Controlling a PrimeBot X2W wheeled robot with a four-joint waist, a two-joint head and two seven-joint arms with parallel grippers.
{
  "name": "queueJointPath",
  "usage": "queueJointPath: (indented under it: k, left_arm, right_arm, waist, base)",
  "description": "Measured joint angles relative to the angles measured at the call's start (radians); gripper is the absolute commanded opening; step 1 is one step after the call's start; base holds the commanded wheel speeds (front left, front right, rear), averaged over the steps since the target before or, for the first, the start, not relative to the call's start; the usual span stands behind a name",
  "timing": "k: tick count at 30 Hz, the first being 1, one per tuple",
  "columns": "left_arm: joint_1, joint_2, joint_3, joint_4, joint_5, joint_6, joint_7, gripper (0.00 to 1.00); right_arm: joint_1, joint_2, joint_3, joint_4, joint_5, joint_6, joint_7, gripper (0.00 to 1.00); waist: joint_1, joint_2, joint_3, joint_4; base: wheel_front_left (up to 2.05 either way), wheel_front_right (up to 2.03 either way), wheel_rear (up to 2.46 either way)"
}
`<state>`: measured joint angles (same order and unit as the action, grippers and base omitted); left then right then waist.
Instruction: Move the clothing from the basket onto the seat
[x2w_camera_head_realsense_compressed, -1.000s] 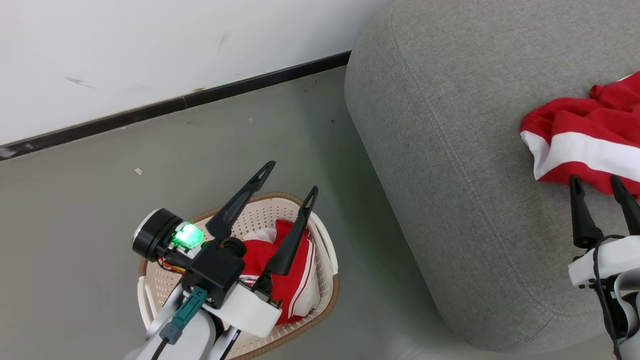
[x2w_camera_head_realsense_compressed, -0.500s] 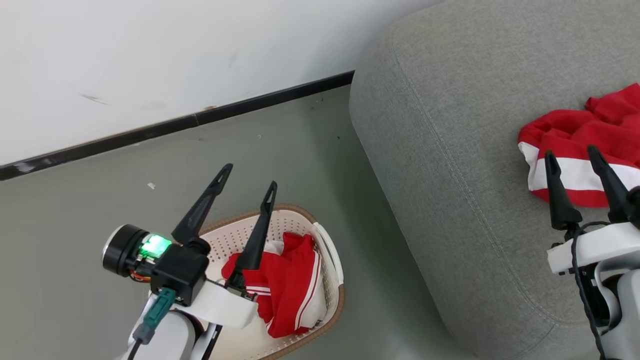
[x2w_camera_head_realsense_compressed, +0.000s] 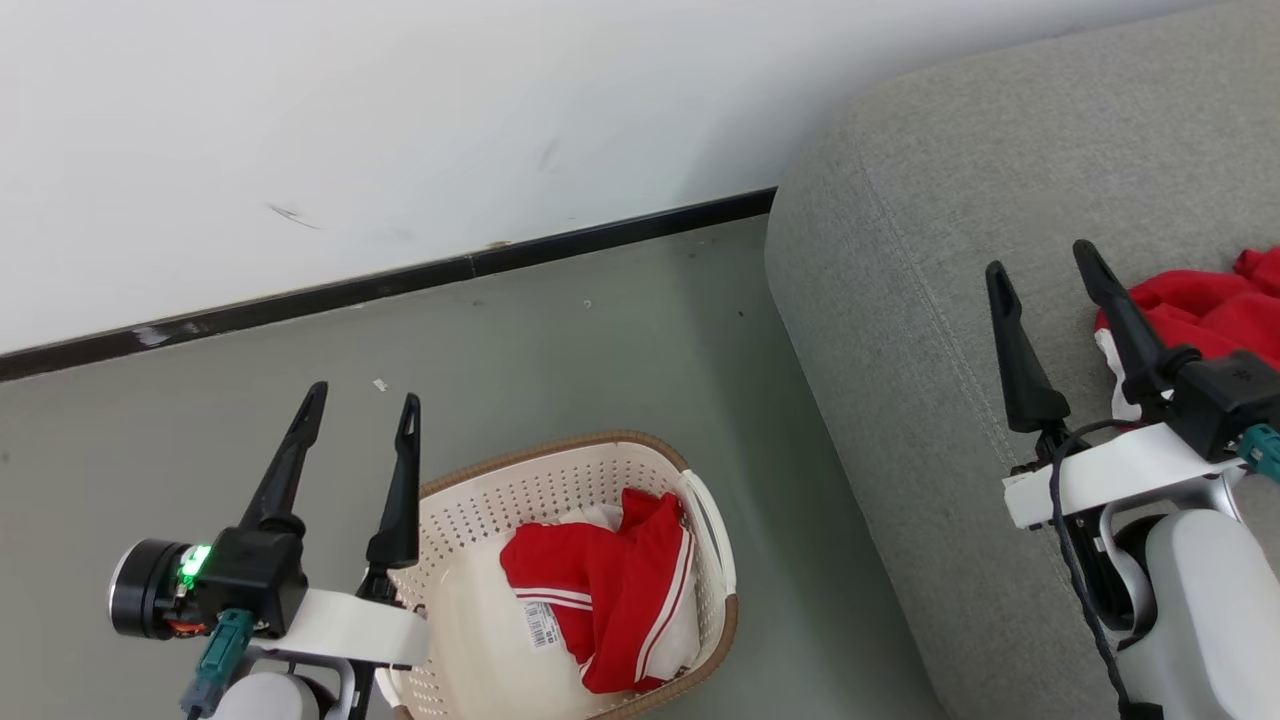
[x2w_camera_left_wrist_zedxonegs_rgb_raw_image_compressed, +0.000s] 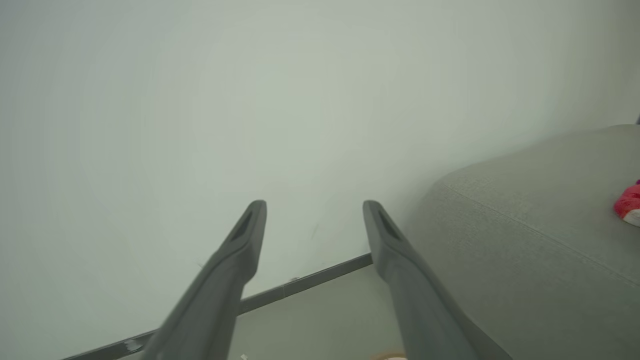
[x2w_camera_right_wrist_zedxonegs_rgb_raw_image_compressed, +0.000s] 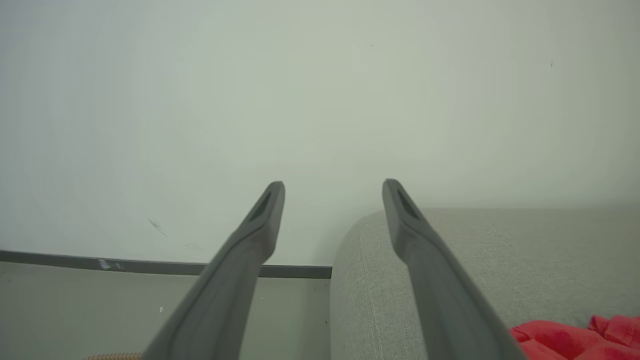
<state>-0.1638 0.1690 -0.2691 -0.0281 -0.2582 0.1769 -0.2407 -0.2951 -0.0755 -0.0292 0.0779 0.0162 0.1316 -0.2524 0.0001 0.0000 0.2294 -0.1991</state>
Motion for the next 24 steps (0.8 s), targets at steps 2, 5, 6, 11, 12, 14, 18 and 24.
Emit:
queueJointPath:
  k: [2,5,6,11,12,14,18,24]
  left_arm:
    - [0.018,0.0,0.019,0.004,-0.008,0.007,-0.007,1.0]
    - [0.042,0.0,0.043,0.009,-0.018,0.02,-0.007,1.0]
    - [0.051,-0.001,0.05,0.01,-0.022,0.023,-0.007,1.0]
    - [0.082,-0.001,0.072,0.018,-0.044,0.025,-0.007,1.0]
    - [0.088,-0.002,0.075,0.019,-0.046,0.025,-0.008,1.0]
    - [0.098,-0.002,0.077,0.023,-0.049,0.025,-0.008,1.0]
    - [0.118,-0.006,0.08,0.034,-0.05,0.024,-0.008,1.0]
    - [0.137,-0.008,0.095,0.037,-0.055,0.024,-0.008,1.0]
  right_arm:
    - [0.0,0.005,0.011,-0.002,-0.005,0.0,0.0,1.0]
    - [0.003,0.006,0.012,-0.003,-0.013,0.0,0.0,1.0]
    - [0.005,0.006,0.012,-0.003,-0.017,0.0,0.0,1.0]
    - [0.032,0.008,0.012,-0.006,-0.023,0.0,0.0,1.0]
    - [0.046,0.009,0.013,-0.006,-0.027,0.0,0.0,1.0]
    - [0.072,0.014,0.013,-0.006,-0.027,0.0,0.0,1.0]
    - [0.116,0.018,0.01,-0.007,-0.027,0.0,0.0,1.0]
    - [0.174,0.025,0.0,-0.017,-0.027,0.0,0.0,1.0]
  waist:
    - [0.0,0.0,-0.009,0.014]
    - [0.0,0.0,-0.023,0.035]
    - [0.0,0.0,-0.028,0.042]
    - [0.0,0.0,-0.053,0.076]
    - [-0.0001,0.0,-0.058,0.083]
    - [0.0,0.0,-0.068,0.095]
    - [0.0,0.0,-0.089,0.119]
    - [0.0,0.0,-0.117,0.145]
  base:
    - [0.0,0.0,0.0]
    - [0.0,0.0,0.0]
    - [0.0,0.0,0.0]
    - [0.0,0.0,0.0]
    - [0.0,0.0,0.0]
    - [0.0,0.0,0.0]
    - [0.0,0.0,0.0]
    - [0.0,0.0,0.0]
